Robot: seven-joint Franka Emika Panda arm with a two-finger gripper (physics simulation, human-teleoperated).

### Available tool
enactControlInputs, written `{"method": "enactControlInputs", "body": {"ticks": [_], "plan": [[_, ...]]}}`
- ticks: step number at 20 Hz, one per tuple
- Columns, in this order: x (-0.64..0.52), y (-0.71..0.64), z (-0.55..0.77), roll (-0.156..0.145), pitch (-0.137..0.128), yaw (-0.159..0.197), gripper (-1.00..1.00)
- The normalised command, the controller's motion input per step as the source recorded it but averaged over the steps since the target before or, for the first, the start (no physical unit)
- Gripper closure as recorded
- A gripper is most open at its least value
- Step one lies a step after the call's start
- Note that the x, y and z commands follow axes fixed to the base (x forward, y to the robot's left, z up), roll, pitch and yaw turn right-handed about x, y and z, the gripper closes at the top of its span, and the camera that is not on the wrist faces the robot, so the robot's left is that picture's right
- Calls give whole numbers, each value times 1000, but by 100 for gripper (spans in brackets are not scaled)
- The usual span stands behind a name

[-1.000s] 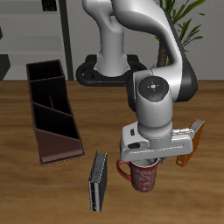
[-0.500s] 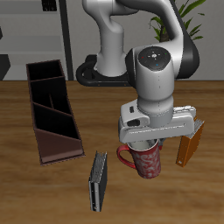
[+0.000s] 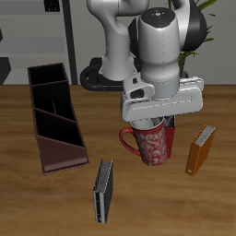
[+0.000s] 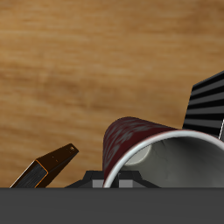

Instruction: Place the red mug into the right desk caddy's left compartment

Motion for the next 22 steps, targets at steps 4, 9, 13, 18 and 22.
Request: {"method": "enactControlInputs", "body": {"ticks": [4, 9, 13, 18, 22], "plan": [[-374, -287, 512, -27, -57, -33, 100], [-485, -327, 422, -11, -37, -56, 100], [-598, -318, 333, -9, -28, 37, 100], [-657, -252, 149, -25, -18, -6, 100], [-281, -121, 56, -12, -9, 15, 100]]}}
